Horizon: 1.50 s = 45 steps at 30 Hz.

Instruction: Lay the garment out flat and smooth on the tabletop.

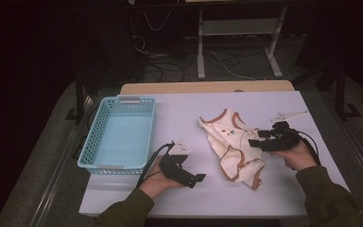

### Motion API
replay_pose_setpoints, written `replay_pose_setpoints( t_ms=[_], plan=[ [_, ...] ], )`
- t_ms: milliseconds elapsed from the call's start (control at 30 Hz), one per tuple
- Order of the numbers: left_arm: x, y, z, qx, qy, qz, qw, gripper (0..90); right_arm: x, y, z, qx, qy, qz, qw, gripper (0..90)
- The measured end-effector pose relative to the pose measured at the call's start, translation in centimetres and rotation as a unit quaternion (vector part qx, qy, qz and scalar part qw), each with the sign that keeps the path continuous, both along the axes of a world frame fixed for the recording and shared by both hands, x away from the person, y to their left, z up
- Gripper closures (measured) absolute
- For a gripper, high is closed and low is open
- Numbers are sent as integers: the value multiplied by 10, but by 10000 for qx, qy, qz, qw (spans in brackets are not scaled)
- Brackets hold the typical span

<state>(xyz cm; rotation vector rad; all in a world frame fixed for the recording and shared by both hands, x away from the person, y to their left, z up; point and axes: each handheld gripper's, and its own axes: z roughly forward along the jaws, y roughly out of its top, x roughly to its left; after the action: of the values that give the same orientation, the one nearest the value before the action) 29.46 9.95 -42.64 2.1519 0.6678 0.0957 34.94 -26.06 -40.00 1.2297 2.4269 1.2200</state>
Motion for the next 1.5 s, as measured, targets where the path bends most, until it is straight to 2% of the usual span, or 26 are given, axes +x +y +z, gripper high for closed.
replay_pose_setpoints(
  t_ms=[533, 833, 1100, 1267, 1500],
  plan=[
    [-16, 13, -1, -63, 38, 81, 9999, 0, -7, 33, 1, 0, 100, 433, 9990, 325],
    [-15, 9, -5, 74, 16, -52, 10000, 0, -7, 54, -3, -27, 150, 676, 9976, 345],
    [-14, 9, -5, 74, 11, -55, 10000, 0, -5, 65, -7, 13, 200, 728, 9971, 461],
    [-13, 9, -5, 102, 16, -64, 9999, 0, -4, 67, -9, -49, 231, 761, 9968, 554],
    [-13, 9, -5, 105, 16, -76, 9999, 0, -2, 68, -11, -70, 240, 751, 9969, 779]
  ],
)
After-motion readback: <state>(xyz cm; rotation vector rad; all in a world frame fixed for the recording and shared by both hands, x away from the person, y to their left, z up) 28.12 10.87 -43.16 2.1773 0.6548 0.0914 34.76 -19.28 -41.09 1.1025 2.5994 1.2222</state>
